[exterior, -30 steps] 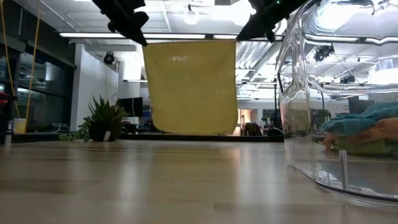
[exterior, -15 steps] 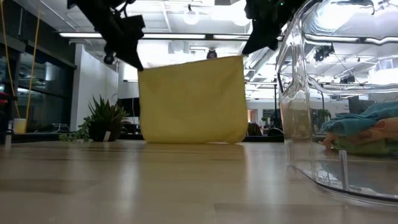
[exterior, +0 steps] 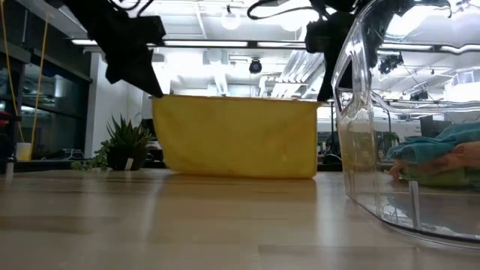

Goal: Fold microfiber towels
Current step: Fold the yellow cloth

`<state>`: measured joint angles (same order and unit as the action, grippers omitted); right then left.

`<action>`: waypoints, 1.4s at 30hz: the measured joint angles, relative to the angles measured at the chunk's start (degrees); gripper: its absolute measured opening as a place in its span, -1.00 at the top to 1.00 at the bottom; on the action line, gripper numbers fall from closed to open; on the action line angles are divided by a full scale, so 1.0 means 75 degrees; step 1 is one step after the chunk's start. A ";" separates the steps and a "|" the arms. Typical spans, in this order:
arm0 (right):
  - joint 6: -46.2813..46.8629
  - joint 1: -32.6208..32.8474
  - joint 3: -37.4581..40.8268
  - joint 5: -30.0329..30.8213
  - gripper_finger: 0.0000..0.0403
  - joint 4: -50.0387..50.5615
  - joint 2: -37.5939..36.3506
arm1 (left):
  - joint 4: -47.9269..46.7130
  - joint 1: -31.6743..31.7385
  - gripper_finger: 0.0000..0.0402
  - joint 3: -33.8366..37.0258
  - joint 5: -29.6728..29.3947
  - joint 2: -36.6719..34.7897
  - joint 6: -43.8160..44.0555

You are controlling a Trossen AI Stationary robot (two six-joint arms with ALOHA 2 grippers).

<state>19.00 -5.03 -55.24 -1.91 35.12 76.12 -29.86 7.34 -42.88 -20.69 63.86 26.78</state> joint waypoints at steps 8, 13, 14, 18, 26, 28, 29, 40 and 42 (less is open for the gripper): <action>0.1081 0.0699 0.0709 0.0006 1.00 -0.0788 -0.0006 | 0.0429 -0.1415 1.00 0.0643 -0.0186 0.0000 0.2274; 0.1290 0.0946 0.0731 -0.0298 1.00 -0.0608 -0.0015 | 0.0417 -0.2118 1.00 0.1033 -0.0285 0.0000 0.3669; 0.1291 0.0993 0.0737 -0.0351 1.00 -0.0475 -0.0015 | 0.0348 -0.2257 1.00 0.1073 -0.0334 0.0000 0.3870; 0.1446 0.1066 0.0737 -0.0633 1.00 -0.0520 -0.0017 | 0.0379 -0.2690 1.00 0.1100 -0.0366 0.0015 0.4532; 0.1438 0.0784 0.0737 -0.0560 1.00 -0.0892 -0.0017 | 0.0422 -0.2581 1.00 0.1100 -0.0672 0.0029 0.4582; 0.1438 0.0667 0.0737 -0.0560 1.00 -0.1036 -0.0017 | 0.0424 -0.2371 1.00 0.1100 -0.0707 0.0029 0.4482; 0.1443 0.0619 0.0737 -0.0582 1.00 -0.1120 -0.0017 | 0.0429 -0.2261 1.00 0.1100 -0.0704 0.0029 0.4389; 0.1614 0.0958 0.0718 -0.0890 0.72 -0.2809 0.0477 | 0.0472 -0.1879 1.00 0.1100 -0.0472 0.0029 0.4084; 0.1365 0.1055 0.0547 -0.0986 0.55 -0.2759 0.0769 | 0.0475 -0.1881 1.00 0.1100 -0.0472 0.0029 0.4084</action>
<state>29.23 2.88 -51.14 -9.31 14.43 81.89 -26.30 -6.76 -34.63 -24.23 64.07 57.41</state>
